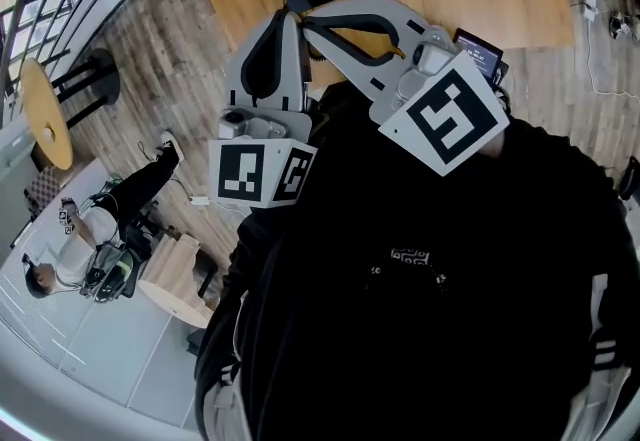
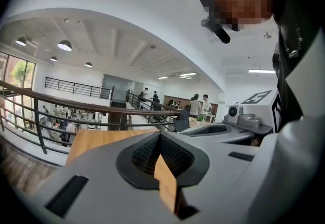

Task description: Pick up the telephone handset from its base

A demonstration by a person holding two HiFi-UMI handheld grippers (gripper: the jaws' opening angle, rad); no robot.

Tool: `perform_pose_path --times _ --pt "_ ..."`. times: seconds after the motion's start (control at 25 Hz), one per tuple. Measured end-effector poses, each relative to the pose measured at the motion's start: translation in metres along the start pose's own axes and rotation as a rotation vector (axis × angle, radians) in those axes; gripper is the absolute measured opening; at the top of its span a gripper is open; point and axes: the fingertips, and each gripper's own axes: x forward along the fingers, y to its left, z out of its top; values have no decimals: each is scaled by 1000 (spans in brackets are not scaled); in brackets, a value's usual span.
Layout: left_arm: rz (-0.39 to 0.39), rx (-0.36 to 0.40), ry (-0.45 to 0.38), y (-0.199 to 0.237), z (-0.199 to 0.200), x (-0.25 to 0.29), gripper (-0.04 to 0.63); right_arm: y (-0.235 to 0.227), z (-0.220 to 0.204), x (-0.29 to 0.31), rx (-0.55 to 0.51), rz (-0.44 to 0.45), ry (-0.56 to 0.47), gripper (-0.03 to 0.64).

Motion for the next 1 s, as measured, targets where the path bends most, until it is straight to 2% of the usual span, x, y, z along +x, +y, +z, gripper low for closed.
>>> perform_pose_path --times 0.44,1.0 --pt "-88 -21 -53 23 18 -12 -6 11 20 23 -49 -69 -2 17" --pt "-173 -69 -60 39 22 -7 -5 6 25 38 -54 -118 9 17"
